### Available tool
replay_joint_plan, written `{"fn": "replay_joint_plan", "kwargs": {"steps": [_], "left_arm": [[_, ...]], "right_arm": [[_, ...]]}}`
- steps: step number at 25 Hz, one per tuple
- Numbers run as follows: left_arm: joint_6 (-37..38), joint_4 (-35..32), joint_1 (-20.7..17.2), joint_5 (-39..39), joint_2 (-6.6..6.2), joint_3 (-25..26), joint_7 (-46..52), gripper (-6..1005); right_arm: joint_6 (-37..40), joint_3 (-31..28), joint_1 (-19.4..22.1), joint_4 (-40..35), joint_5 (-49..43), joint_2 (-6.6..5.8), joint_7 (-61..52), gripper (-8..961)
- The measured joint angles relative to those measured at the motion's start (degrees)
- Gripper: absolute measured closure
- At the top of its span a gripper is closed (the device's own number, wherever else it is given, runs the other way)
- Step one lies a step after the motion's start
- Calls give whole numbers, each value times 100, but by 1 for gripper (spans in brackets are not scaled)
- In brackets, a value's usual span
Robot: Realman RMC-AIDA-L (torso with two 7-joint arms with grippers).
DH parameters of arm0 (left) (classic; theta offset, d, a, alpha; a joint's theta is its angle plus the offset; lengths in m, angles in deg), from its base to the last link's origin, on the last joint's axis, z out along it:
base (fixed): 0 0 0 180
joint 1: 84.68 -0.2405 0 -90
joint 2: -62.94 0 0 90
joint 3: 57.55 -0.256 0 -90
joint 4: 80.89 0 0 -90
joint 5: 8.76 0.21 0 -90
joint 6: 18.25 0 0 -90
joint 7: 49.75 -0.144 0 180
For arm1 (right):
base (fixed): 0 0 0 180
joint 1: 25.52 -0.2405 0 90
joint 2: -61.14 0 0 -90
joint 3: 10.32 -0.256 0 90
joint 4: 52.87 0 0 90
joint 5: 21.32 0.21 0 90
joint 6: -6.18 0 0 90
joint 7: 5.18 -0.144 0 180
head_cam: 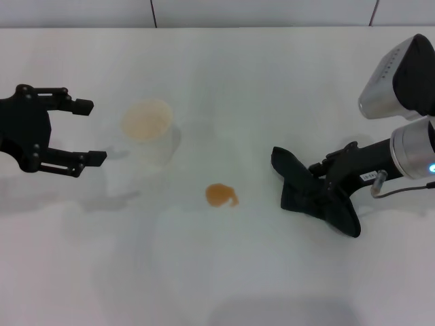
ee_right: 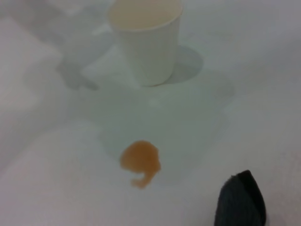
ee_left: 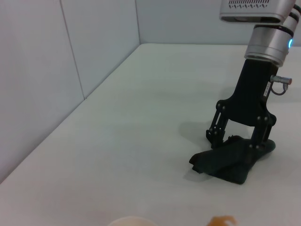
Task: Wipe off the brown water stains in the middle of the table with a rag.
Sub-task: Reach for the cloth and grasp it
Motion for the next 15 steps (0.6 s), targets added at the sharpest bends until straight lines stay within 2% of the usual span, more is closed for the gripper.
{"fn": "replay_joint_plan", "kwargs": {"steps": [4, 15], "left_arm": [[-7, 0, 0, -1, 0, 0, -6, 137], [-16, 0, -14, -1, -1, 1, -17, 137]], "right_arm": [[-20, 12, 3, -1, -7, 0, -3, 432], [-130, 86, 30, 8, -12, 0, -14, 503]]}}
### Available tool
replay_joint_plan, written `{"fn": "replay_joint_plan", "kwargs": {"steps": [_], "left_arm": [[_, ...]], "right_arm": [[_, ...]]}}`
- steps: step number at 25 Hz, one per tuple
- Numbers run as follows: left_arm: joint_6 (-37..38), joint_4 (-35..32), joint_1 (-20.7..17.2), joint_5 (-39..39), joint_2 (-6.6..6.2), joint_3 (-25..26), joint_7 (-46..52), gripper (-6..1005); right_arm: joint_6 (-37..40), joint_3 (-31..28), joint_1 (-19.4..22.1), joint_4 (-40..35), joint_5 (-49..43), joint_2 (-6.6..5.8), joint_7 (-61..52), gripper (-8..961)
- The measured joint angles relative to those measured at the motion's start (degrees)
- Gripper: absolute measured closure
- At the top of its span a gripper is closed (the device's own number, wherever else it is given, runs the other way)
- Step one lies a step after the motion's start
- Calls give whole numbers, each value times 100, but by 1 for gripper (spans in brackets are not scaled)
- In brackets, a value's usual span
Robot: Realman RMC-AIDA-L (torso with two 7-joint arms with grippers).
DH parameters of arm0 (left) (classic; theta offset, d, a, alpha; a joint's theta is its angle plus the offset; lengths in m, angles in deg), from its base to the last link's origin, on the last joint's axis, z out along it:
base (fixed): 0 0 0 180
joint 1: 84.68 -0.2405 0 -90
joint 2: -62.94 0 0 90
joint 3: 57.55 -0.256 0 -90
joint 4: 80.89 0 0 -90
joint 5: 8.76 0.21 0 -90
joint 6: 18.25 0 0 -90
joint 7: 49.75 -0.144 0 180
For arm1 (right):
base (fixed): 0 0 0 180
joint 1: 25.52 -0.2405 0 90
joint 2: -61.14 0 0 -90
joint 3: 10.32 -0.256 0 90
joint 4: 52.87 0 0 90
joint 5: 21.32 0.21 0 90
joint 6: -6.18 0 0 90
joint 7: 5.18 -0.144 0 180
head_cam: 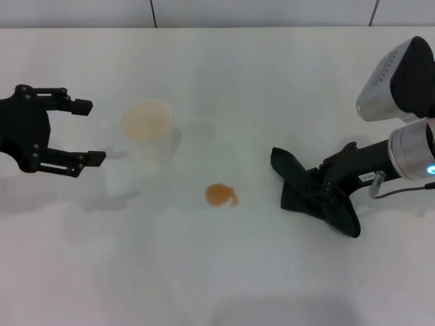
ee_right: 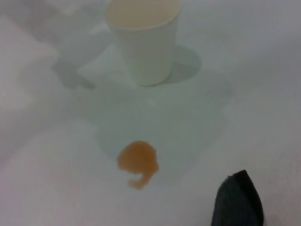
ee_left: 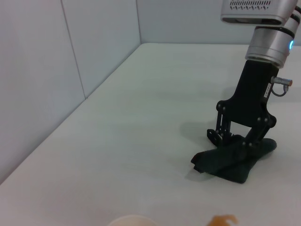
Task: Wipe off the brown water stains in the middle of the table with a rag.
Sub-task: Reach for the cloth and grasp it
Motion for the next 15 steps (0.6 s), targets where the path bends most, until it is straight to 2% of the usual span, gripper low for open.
{"fn": "replay_joint_plan", "kwargs": {"steps": [5, 15], "left_arm": [[0, 0, -12, -16, 0, 8, 0, 137], [-8, 0, -21, -25, 0, 8, -10, 137]], "right_arm": [[0, 28, 10, -15, 1, 0, 0, 642], [-22, 77, 9, -38, 4, 0, -144, 794]]}}
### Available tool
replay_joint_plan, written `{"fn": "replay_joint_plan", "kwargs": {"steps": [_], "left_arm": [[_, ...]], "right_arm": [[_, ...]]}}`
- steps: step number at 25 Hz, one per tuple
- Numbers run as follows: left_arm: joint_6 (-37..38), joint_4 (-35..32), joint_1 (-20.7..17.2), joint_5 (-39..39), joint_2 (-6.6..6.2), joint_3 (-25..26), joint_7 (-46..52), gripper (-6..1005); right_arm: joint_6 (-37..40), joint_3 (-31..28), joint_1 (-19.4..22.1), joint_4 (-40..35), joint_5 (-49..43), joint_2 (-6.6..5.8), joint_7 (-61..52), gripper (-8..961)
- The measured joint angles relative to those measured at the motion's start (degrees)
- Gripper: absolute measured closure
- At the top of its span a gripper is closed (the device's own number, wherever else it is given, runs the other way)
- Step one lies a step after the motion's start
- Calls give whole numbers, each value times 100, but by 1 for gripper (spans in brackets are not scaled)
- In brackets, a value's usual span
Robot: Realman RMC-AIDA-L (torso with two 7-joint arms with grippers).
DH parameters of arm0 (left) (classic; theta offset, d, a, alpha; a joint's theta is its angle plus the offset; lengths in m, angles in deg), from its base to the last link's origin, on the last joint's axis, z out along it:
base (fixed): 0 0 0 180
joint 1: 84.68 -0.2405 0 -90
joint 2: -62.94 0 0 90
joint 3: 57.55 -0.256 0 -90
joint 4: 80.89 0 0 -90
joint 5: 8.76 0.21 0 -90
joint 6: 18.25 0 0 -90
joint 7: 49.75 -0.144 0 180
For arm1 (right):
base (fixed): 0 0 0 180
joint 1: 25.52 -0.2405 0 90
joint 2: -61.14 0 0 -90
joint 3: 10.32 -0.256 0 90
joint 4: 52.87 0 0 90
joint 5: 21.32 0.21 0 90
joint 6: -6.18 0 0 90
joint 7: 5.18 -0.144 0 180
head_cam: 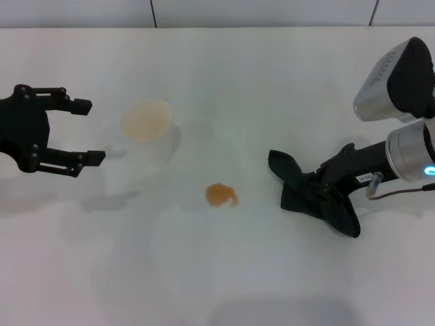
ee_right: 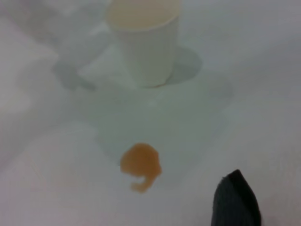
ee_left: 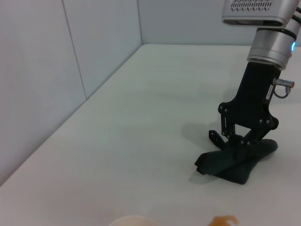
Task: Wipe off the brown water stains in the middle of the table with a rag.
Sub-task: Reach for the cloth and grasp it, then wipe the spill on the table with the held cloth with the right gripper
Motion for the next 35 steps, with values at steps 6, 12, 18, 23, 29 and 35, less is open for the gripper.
{"fn": "replay_joint_plan", "kwargs": {"steps": [6, 12, 18, 23, 29, 35], "left_arm": [[-5, 0, 0, -1, 0, 1, -15, 137], [-10, 0, -10, -12, 29, 139, -79, 137], [-10, 0, 5, -18, 36, 149, -151, 137], [-9, 0, 2, -19, 35, 149, -198, 137], [-9, 0, -7, -19, 37, 149, -239, 137], [-9, 0, 41, -19, 52, 145, -241, 137]], "right_arm": [[-40, 65, 0, -30, 0, 4, -132, 833], [-42, 147, 0, -84, 84, 9, -178, 864], [-55, 428, -76, -223, 230, 33, -352, 877], [-229, 787, -163, -258, 479, 43, -466, 878], [-556, 1290, -283, -266, 680, 49, -645, 878], [-999, 1753, -459, -76, 886, 56, -745, 879]]}}
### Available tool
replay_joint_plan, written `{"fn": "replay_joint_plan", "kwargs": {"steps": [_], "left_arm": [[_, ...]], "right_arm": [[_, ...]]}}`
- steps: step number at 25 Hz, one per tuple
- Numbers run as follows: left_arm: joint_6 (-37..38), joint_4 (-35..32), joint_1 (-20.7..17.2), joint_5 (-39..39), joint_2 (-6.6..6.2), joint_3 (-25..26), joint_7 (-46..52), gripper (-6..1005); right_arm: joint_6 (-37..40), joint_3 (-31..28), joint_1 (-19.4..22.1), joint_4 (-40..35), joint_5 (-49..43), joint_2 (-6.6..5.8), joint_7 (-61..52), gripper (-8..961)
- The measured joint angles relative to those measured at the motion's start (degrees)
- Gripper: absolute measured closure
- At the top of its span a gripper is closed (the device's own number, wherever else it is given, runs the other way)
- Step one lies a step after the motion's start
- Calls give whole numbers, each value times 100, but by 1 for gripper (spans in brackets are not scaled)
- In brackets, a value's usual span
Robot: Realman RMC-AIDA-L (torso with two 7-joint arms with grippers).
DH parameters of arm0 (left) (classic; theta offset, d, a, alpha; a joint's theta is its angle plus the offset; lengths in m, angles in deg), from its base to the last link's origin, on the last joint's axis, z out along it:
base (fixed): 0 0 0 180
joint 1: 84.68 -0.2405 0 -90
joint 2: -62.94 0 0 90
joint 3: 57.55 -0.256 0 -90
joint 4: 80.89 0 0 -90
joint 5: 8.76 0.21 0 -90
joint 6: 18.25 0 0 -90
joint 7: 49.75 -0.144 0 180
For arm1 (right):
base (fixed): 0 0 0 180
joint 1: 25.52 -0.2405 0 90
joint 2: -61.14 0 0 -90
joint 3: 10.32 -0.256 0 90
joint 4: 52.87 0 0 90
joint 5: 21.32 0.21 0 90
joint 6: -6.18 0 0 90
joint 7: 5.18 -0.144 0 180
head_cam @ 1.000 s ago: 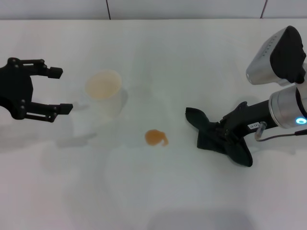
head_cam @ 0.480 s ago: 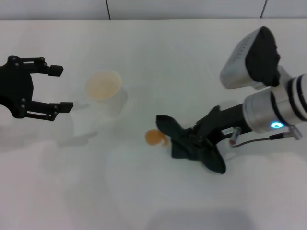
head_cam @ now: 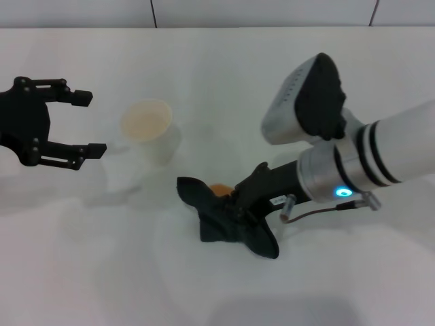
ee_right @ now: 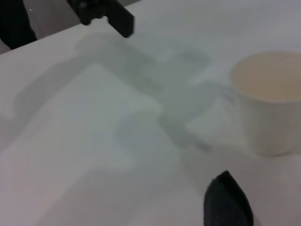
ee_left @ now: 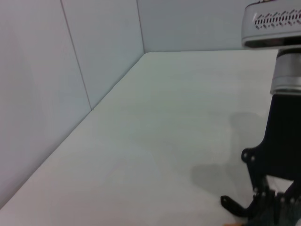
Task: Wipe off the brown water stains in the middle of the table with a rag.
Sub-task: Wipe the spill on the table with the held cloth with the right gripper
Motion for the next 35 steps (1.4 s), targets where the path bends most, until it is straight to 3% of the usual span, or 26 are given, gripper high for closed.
{"fn": "replay_joint_plan", "kwargs": {"steps": [3, 9, 25, 35], "left_arm": [[0, -65, -13, 0, 51, -4, 5, 137], [3, -210, -63, 1, 138, -5, 42, 138], [-5, -253, -139, 15, 219, -5, 34, 138], [-75, -257, -122, 22, 214, -4, 11, 138]], "right_arm": [[-410, 240, -295, 359, -19, 7, -126, 879], [-649, 270, -492, 625, -46, -8, -157, 879], [-1322, -219, -431, 992, -567, -47, -128, 880], [-1038, 239, -293, 594, -220, -9, -185, 881]]}}
